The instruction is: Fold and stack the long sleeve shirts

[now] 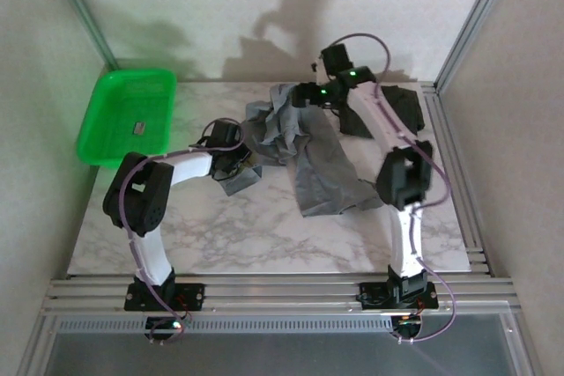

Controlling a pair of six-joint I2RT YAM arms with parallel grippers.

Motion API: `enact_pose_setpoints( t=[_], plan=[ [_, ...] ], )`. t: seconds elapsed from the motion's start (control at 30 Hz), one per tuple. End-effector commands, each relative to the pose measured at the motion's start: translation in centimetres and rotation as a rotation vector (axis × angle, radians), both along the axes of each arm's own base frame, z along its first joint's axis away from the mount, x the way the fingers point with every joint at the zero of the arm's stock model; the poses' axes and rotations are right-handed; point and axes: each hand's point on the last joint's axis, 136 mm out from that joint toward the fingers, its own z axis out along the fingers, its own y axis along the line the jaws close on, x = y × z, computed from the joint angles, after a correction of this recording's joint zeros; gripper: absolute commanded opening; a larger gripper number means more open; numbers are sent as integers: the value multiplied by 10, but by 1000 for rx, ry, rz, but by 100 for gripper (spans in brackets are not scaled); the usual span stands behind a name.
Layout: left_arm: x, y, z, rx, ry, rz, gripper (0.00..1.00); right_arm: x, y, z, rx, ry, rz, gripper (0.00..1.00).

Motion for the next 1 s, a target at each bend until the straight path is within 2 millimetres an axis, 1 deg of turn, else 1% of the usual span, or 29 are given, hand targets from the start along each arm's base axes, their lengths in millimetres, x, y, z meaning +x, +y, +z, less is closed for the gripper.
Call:
enact_pose_setpoints(
  t=[0.0,0.03,0.1,0.13,0.17,0.23,0.27,0.33,0.4,0.47,0.5,0.53,0.57,0.6,0.63,0.67,0.7,0.73,0.77,0.8,0.83,0.87,0.9,0.97],
  plan=[
    [4,10,13,7,-42,42,2,2,38,-10,85,67,110,94],
    [8,8,23,6,-65,30,0,5,54,-8,125,58,127,94],
    [15,3,43,15,-104,5,0,9,74,-5,165,32,121,95],
    [16,2,52,16,-122,-2,0,12,79,-6,166,24,105,96],
    [16,3,59,16,-135,-4,0,14,79,-10,158,24,84,96],
    [14,7,70,11,-162,4,0,18,76,-23,141,50,28,95],
    [12,9,74,10,-168,1,0,18,74,-26,136,58,7,95],
    [5,10,81,10,-175,-11,0,18,75,-24,135,39,6,95],
    [-1,13,90,12,-190,-13,0,16,75,-8,123,-11,22,94],
    [-4,17,110,22,-234,-14,0,17,64,1,55,-58,5,96],
    [-6,19,123,30,-259,-15,0,18,57,-1,15,-67,-1,96],
    [-8,21,138,36,-289,-18,0,21,49,-8,-40,-67,-13,95],
    [-10,23,149,46,-312,-24,0,23,41,-19,-90,-50,-25,94],
    [-12,25,163,50,-342,-30,0,24,35,-36,-131,-22,-39,92],
    [-15,27,172,57,-358,-32,0,24,32,-54,-152,8,-48,89],
    [-18,28,177,60,-365,-37,0,25,34,-63,-139,26,-56,86],
    [-20,28,183,64,-373,-48,0,27,42,-69,-92,38,-50,82],
    [-22,28,189,72,-383,-60,0,30,52,-68,-49,24,-40,74],
    [-24,29,196,75,-401,-66,0,33,56,-68,-28,5,-44,64],
    [-26,31,208,83,-428,-65,0,38,58,-64,-9,-17,-62,51],
    [-28,34,222,90,-464,-62,0,42,57,-59,6,-29,-85,42],
    [-30,36,242,93,-520,-65,0,47,56,-52,24,-41,-100,35],
    [-32,37,263,91,-580,-69,0,49,55,-45,39,-51,-101,33],
    [-35,38,292,88,-651,-92,0,49,51,-37,29,-61,-99,33]
  ],
)
